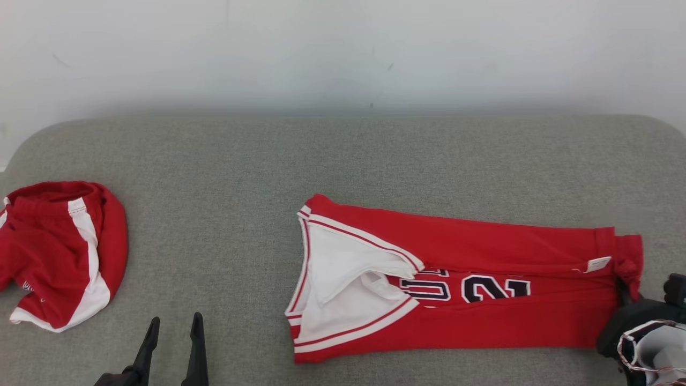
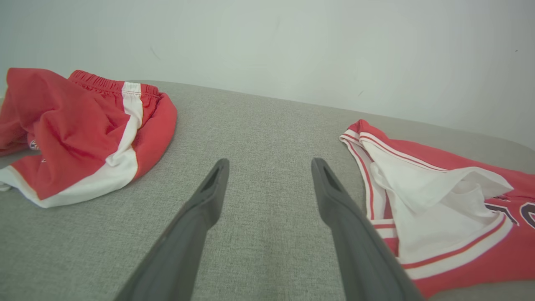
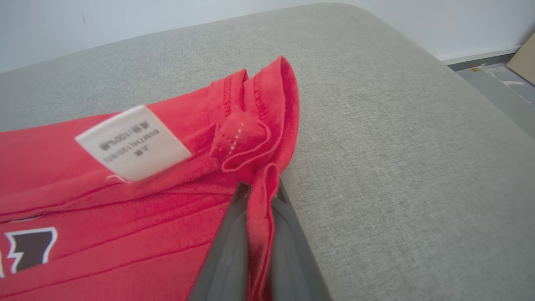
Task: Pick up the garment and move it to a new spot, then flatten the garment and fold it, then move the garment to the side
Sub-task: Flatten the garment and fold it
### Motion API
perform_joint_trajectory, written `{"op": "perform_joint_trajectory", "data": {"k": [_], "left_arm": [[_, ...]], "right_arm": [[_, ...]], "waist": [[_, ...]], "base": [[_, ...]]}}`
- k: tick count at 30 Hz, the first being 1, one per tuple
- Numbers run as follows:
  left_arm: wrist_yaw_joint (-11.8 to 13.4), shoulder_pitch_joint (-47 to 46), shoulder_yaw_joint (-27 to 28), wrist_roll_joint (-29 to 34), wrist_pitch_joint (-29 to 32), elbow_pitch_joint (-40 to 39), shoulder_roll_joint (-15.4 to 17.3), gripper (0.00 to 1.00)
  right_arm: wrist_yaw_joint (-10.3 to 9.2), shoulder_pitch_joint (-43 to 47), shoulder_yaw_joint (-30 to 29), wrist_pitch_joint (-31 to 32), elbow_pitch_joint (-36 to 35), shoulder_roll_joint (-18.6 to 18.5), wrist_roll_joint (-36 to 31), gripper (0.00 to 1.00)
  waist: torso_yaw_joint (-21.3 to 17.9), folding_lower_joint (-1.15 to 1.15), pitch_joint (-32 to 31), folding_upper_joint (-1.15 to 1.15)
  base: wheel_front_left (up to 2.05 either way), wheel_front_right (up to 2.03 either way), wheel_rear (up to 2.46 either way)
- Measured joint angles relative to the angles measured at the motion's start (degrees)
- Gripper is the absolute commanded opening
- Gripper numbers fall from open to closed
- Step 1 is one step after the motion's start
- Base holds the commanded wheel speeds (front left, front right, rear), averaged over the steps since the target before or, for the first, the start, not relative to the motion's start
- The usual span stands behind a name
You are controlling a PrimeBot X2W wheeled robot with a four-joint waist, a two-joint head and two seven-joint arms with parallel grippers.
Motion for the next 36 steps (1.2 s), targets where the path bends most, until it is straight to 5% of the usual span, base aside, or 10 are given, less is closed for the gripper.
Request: {"op": "perform_joint_trajectory", "data": {"k": [9,24,36], "left_arm": [[0.00,1.10,1.91,0.47,0.00,0.46,-0.10,1.00],[-0.01,2.64,4.19,2.57,0.00,-0.05,-0.14,1.00],[-0.01,0.51,-0.81,1.68,0.00,2.37,-0.15,1.00]], "right_arm": [[0.00,0.30,2.09,-0.38,-5.72,-0.40,2.29,0.00],[-0.01,4.05,15.01,5.15,-31.10,9.45,12.95,0.00],[-0.01,-0.21,17.67,5.81,-26.03,16.74,11.88,0.00]], "waist": [[-1.46,0.00,-0.91,0.00],[-0.09,0.00,-2.43,-0.01],[6.34,0.00,-2.67,0.00]], "base": [[0.00,0.00,0.00],[0.00,0.00,0.00],[0.00,0.00,0.00]]}}
